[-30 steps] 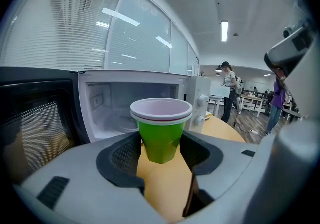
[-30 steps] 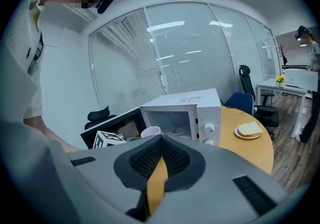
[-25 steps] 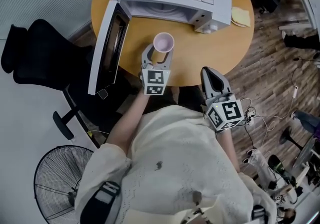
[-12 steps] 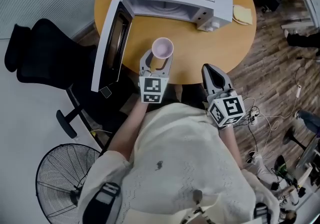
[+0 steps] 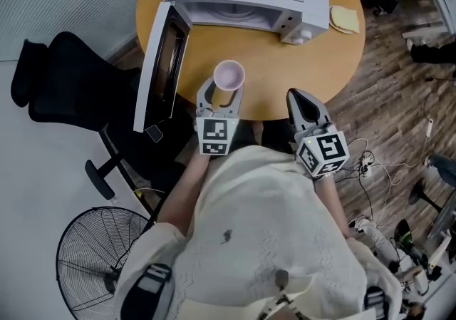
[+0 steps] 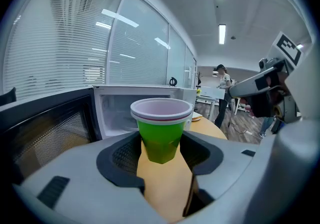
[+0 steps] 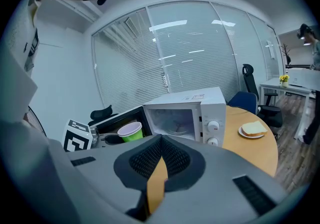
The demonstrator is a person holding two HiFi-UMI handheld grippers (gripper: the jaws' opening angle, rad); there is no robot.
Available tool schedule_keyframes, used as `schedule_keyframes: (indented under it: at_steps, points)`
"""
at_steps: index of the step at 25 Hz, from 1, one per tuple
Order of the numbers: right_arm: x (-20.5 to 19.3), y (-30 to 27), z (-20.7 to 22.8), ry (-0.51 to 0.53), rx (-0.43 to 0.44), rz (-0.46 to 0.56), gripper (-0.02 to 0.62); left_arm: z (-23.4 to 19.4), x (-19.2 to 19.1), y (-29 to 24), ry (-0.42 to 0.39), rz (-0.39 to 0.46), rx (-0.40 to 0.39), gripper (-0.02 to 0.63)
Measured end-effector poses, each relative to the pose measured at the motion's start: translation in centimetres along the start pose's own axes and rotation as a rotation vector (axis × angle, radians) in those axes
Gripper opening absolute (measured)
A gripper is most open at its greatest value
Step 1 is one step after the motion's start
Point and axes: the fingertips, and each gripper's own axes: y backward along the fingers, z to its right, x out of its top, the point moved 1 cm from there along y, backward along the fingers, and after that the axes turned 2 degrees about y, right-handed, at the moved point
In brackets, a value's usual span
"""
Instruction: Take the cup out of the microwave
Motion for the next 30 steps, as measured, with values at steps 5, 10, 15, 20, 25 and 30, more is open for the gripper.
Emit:
schedule_keyframes:
  at_steps: [5,10,15,20,25,30]
  points:
    - [0.2,0.0,0.2,0.008,-0.004,0.006,0.008,0.3,0.6,0.6,0.004,-0.002,-0.003,0.265]
    - [0.6,0.1,0.4,0.013,-0.015,0.01,0.008,0.6,1.3,0.7,0.005,-0.002,-0.013,0.265]
    - [1.2,0.2,0.6,0.023,-0.022,0.02,0.008,0.7,2.7,0.8,-0.003,0.012,-0.018,0.265]
    - [2.2,0.3,1.0,0.027,-0.032,0.039,0.008,0.7,4.6,0.7,0.0,0.03,-0.032,0.265]
    - [3.5,1.0,1.6,0.023,-0.057,0.07,0.008,0.7,6.2,0.8,0.007,0.031,-0.04,0.265]
    - [5.7,1.6,1.9,0.038,-0.069,0.117,0.008,0.8,7.8,1.2,0.005,0.033,-0.051,0.265]
